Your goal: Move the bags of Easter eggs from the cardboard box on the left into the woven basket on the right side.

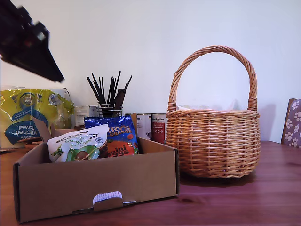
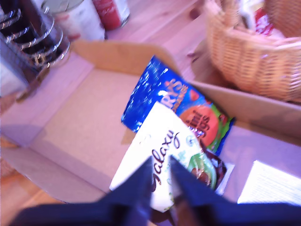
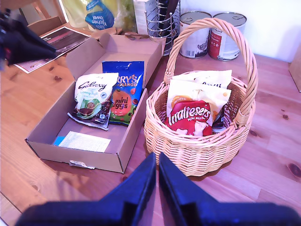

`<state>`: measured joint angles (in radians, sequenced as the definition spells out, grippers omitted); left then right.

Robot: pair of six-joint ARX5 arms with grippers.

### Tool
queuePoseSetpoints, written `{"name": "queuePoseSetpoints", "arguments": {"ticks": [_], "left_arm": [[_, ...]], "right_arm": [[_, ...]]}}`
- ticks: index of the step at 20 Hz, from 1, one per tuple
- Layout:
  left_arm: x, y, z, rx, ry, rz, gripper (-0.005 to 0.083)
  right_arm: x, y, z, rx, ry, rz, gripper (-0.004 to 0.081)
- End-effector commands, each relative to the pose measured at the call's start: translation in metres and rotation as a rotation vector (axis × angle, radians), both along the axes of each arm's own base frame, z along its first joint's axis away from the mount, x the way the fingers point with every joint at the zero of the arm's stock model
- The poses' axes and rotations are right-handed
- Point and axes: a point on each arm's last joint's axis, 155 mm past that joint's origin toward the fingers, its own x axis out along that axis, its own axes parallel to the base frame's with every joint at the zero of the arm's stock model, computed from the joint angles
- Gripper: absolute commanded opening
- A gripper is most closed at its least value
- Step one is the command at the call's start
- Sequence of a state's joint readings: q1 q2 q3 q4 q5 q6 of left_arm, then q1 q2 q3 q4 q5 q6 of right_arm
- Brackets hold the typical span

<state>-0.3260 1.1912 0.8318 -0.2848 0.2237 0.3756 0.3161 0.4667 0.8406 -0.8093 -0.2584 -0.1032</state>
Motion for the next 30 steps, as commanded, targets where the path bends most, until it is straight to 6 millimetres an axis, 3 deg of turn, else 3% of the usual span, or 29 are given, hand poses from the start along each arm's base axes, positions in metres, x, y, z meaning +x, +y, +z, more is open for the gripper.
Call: {"name": "queuePoseSetpoints", "arguments": {"ticks": [1, 13, 17, 22, 24, 28, 30], "left_arm": [[0.002, -0.003, -0.022, 0.044, 0.023, -0.037, 0.0779], [0.051, -0.007, -0.114, 0.163, 0.075, -0.038, 0.0783], [0.026, -0.016, -0.153, 0.159, 0.230, -0.098, 0.0783], [0.008, -0.032, -0.161, 0.172, 0.275, -0.144, 0.0770], [0.011, -0.032, -0.161, 0.203, 0.253, -0.131, 0.0665], [0.024, -0.019, -0.159, 0.265, 0.208, -0.063, 0.0198], [0.028, -0.012, -0.158, 0.271, 0.205, -0.042, 0.0058]], "right_arm": [[0.000, 0.001, -0.002, -0.003, 0.001, 0.004, -0.0012], [0.000, 0.001, -0.002, -0.003, 0.002, 0.004, -0.0012], [0.000, 0.001, -0.002, -0.003, 0.001, 0.004, -0.0012], [0.001, -0.001, -0.002, -0.007, 0.000, -0.005, -0.0012], [0.002, -0.002, -0.002, -0.011, -0.002, -0.014, -0.0012], [0.003, -0.004, -0.003, -0.016, -0.003, -0.026, -0.0012], [0.003, -0.004, -0.003, -0.016, -0.003, -0.026, -0.0012]]}}
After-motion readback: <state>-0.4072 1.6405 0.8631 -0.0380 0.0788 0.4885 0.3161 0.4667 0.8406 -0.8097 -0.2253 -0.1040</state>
